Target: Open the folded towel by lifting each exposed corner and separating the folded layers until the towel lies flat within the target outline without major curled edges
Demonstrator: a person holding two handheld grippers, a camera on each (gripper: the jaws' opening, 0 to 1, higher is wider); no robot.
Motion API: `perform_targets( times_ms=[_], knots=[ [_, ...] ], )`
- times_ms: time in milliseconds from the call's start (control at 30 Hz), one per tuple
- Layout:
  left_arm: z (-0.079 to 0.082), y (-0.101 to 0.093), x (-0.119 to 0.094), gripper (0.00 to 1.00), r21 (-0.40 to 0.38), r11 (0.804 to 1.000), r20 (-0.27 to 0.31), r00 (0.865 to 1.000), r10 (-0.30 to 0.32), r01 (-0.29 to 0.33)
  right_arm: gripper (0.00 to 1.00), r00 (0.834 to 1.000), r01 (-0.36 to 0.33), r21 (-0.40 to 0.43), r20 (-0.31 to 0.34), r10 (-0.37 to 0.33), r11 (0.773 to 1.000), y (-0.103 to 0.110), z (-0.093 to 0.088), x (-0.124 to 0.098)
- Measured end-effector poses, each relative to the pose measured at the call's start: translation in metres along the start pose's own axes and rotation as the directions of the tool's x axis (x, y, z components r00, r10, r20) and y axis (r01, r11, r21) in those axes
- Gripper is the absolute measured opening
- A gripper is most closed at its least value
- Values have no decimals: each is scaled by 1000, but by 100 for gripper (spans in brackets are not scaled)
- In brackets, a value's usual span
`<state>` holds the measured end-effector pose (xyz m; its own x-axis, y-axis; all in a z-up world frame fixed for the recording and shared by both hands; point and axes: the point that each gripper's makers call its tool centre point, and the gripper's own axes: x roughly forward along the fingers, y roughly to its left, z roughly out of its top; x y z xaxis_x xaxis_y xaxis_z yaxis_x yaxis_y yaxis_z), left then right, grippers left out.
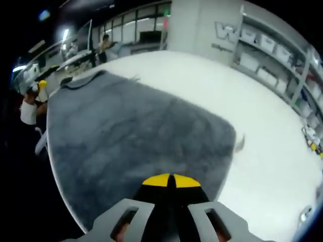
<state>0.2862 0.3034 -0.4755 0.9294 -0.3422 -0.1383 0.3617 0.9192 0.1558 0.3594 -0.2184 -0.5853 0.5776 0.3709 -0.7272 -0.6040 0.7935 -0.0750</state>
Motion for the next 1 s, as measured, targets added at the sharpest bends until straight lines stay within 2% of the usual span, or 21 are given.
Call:
perform_targets(
  times_ms=[100, 267, 300, 400, 633, 900, 1000],
  knots=[
    [-1, 0, 1, 97, 0, 1000, -3, 1000, -1, 1, 0, 999, 31, -14, -11, -31, 999, -1, -5, -2],
    [-1, -1, 2, 97, 0, 1000, -7, 1000, -3, 3, 0, 998, 35, -21, -42, -36, 999, 1, -13, -5],
    [-2, -1, 2, 97, -2, 1000, -7, 1000, -3, 3, 0, 997, 27, -23, -67, -29, 999, 3, -19, -6],
    [-2, -1, 2, 97, 0, 1000, -10, 1000, -4, 4, 0, 995, 36, -27, -91, -38, 999, 4, -25, -5],
    [-3, 0, 2, 97, 2, 1000, -15, 1000, -3, 3, 0, 989, 39, 28, -144, -35, 999, 3, -38, -4],
    [-3, -2, 2, 97, -9, 1000, -16, 1000, -14, 13, 0, 985, 45, 21, -169, -41, 999, 6, -43, -7],
    [-4, -2, 1, 97, -3, 1000, -18, 1000, -12, 12, 0, 986, 45, -25, -161, -48, 999, 7, -43, -7]
  ],
)
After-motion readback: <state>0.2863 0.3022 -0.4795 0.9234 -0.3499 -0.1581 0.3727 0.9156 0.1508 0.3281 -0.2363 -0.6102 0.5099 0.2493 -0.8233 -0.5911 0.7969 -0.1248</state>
